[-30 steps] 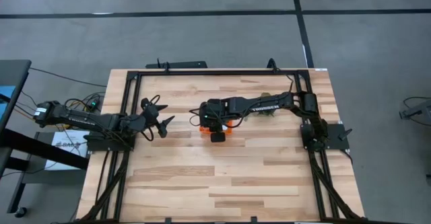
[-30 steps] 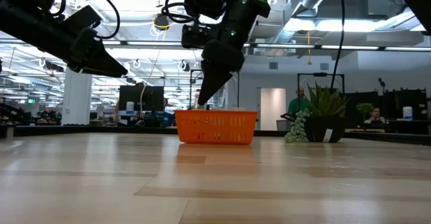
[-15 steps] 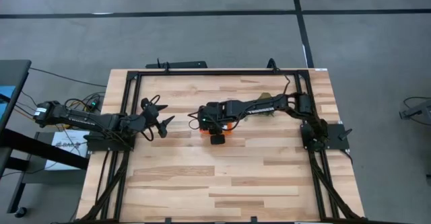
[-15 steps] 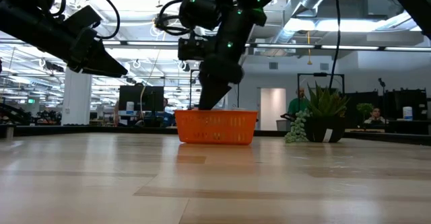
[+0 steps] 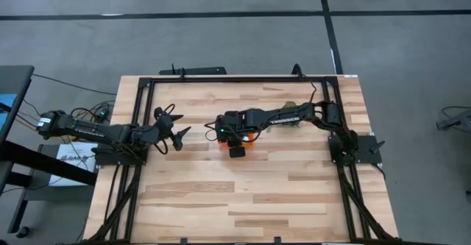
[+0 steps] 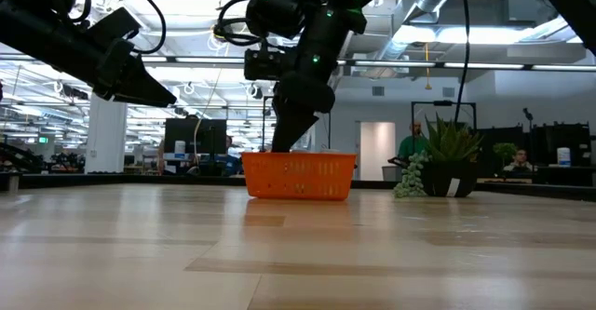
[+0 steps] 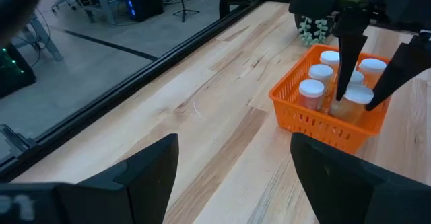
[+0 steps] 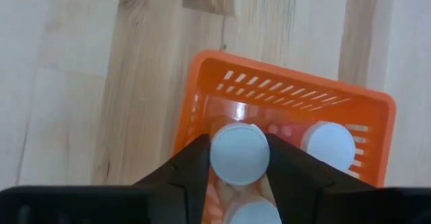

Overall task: Pick and place pill bottles into a basket
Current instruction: Put the yellow pill bottle into the orange bin, then return to Home Position

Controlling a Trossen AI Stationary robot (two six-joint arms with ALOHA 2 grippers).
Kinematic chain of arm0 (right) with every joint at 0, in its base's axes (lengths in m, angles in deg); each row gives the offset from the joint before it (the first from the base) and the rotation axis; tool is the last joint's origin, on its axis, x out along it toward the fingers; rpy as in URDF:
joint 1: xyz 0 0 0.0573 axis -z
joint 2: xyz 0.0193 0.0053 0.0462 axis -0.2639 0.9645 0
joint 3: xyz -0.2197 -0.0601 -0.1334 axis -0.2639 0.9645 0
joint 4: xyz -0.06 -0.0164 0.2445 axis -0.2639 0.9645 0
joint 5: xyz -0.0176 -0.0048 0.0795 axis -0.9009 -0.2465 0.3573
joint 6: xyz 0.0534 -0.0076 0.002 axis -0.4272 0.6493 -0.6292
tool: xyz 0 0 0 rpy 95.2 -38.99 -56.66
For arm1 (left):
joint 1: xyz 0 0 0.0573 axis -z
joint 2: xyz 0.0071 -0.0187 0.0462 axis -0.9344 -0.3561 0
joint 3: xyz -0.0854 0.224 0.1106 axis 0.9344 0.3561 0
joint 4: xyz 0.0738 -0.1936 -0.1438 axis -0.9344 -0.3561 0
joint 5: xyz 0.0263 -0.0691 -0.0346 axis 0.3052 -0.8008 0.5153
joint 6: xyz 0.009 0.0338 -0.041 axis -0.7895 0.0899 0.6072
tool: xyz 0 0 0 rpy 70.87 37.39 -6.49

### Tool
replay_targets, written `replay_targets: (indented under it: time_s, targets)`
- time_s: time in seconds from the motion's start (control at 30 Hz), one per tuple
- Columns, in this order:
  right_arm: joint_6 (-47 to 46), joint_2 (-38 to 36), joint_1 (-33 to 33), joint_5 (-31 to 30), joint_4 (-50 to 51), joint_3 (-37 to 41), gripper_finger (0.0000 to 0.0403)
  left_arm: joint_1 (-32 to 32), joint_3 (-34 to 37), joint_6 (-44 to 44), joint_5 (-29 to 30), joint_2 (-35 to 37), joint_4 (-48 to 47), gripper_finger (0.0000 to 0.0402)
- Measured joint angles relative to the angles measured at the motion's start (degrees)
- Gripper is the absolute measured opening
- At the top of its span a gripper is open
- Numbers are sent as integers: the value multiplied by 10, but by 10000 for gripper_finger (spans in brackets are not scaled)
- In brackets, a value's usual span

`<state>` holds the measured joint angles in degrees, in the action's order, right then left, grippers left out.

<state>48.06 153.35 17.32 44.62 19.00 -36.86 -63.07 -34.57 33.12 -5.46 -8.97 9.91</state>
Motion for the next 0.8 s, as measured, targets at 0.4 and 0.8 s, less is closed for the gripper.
replay_targets:
  time_s: [0.4,0.8]
  targets:
    - [-1,0,0,0,-1,0,167,0,0,0,0,0,0,277]
    - [-5,0,-11,0,111,-114,201,0,0,0,0,0,0,277]
